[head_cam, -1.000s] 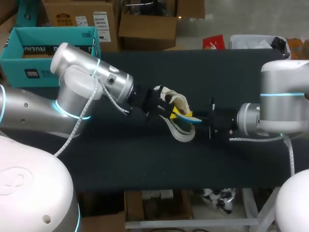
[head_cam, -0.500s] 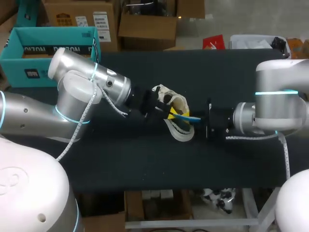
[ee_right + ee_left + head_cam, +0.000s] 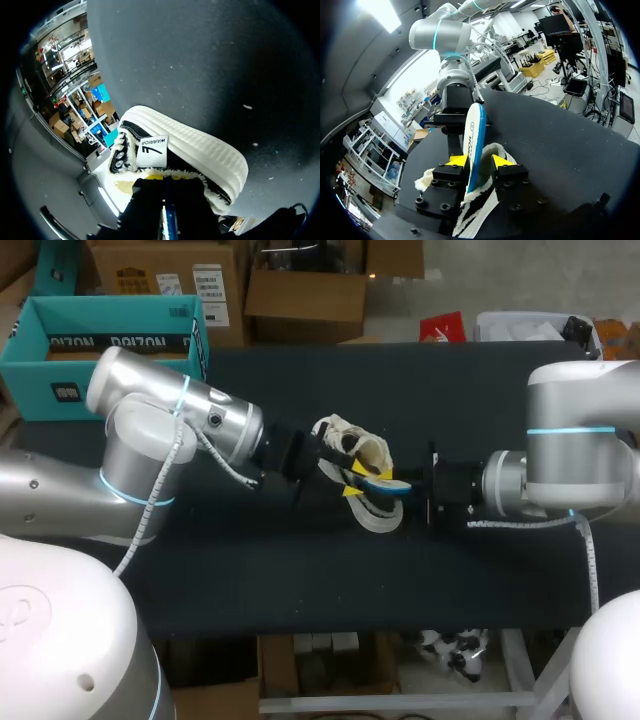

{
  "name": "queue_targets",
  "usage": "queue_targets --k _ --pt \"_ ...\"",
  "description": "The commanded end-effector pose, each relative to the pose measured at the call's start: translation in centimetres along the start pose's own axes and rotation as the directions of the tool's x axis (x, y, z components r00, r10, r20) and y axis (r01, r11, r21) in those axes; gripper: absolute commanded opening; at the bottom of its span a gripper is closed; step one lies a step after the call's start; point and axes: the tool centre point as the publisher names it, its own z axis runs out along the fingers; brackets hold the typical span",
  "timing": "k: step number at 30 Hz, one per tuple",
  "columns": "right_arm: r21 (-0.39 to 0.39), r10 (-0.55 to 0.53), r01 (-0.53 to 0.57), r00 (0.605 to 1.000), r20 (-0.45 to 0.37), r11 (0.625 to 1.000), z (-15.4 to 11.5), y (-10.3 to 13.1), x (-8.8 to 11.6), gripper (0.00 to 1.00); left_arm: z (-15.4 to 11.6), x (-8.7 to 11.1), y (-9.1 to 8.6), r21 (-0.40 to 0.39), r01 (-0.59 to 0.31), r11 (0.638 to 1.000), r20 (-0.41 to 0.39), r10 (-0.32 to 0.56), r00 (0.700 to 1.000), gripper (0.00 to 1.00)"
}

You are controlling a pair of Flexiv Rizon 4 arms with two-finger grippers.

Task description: Open the shoe tongue, take the insole out of the shoe, put the insole back into the shoe, and pack the shoe into the shoebox

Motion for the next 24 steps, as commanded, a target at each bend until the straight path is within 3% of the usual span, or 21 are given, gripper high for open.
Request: queue_targets --k 1,6,11,13,15,19,21,22,24 --pt "0.009 0.002 -0.002 1.0 -0.005 1.0 -0.1 0.1 -0.2 0.0 0.6 0.1 -0.1 -0.028 0.003 1.0 0.014 -0.002 1.0 0.12" --pt "0.013 0.005 -0.005 1.0 -0.007 1.0 0.0 0.0 -0.3 0.0 1.3 -0.1 0.5 -0.043 0.013 0.999 0.013 -0.012 1.0 0.15" --pt "0.013 0.005 -0.005 1.0 -0.005 1.0 -0.1 0.0 -0.2 0.0 1.4 -0.1 0.7 -0.036 0.023 0.999 0.015 -0.023 1.0 0.32" --pt "0.014 0.005 -0.005 1.0 -0.003 1.0 0.0 -0.1 -0.2 0.0 1.4 -0.2 0.7 -0.035 0.024 0.999 0.019 -0.024 1.0 0.28" --pt "0.014 0.005 -0.005 1.0 -0.001 1.0 0.0 -0.1 -0.1 0.0 1.3 -0.3 0.8 -0.035 0.026 0.999 0.028 -0.026 0.999 0.0" --pt "0.016 0.005 -0.005 1.0 0.003 1.0 0.0 -0.3 -0.1 0.0 1.3 -0.3 1.0 -0.038 0.031 0.999 0.033 -0.03 0.999 0.0" --pt "0.002 0.005 -0.006 1.0 0.006 1.0 -0.3 -0.6 -0.3 0.35 1.3 -0.3 1.1 -0.043 0.031 0.999 0.035 -0.03 0.999 0.0" --pt "-0.008 0.005 -0.005 1.0 0.006 1.0 -0.6 -0.9 -0.3 0.43 1.3 -0.3 1.1 -0.043 0.031 0.999 0.035 -0.03 0.999 0.0" --pt "-0.02 0.0 0.0 1.0 0.003 1.0 -1.3 -1.4 -0.5 0.47 1.2 -0.2 1.1 -0.044 0.03 0.999 0.037 -0.029 0.999 0.0"
